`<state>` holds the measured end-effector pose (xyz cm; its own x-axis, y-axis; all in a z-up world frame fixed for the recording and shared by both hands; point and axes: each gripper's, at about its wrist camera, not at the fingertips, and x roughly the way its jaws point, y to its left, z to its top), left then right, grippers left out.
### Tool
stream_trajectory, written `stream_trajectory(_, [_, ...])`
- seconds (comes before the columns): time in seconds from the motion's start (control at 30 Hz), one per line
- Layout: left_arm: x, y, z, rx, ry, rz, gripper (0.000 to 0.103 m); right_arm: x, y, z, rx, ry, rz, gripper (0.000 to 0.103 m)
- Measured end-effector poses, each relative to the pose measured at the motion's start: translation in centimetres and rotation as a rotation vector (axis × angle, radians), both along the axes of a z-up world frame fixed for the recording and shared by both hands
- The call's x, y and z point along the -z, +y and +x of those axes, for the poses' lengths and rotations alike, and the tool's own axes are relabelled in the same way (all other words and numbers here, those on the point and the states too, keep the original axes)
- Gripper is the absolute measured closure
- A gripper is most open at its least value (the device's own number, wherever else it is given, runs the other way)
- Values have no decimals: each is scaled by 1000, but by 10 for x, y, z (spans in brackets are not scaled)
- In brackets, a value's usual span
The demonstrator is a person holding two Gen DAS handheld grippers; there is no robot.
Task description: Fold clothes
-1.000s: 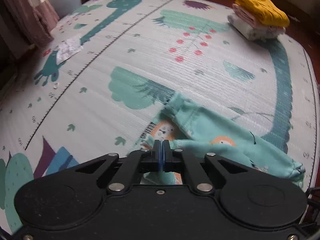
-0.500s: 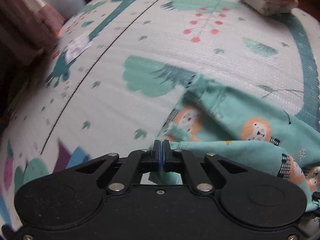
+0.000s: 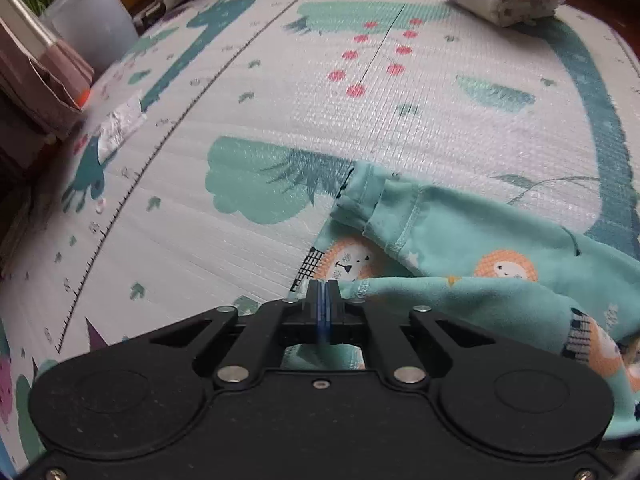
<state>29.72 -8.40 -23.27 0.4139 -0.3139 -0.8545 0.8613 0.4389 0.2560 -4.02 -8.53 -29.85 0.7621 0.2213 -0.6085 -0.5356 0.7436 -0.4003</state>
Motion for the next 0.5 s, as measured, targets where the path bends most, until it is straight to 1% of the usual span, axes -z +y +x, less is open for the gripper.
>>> stream_trajectory(0.2, [27, -15, 2, -27, 31, 33, 103, -3, -5, 0, 26, 22, 30, 69])
stream_trajectory(0.23, [30, -17, 2, -34, 30, 37, 102, -5, -7, 0, 34, 26, 42, 65])
stream_trajectory(0.27, [30, -16, 2, -45, 21, 34, 95, -7, -10, -2, 41, 21, 53, 57])
stream_trajectory(0.3, [29, -12, 1, -53, 25, 19, 84, -9, -13, -5, 43, 11, 62, 53])
stream_trajectory(0.33, [28, -8, 0, -61, 30, 4, 81, -11, -17, -8, 43, 1, 72, 45])
stream_trajectory(0.37, [27, -4, -1, -69, 34, -11, 79, -14, -21, -12, 39, -14, 86, 39])
stream_trajectory(0.43, [24, 3, -3, -85, 43, -42, 79, -20, -30, -18, 20, -33, 108, 39])
stream_trajectory(0.5, [22, 11, -5, -101, 52, -72, 79, -25, -36, -19, 1, -38, 124, 41])
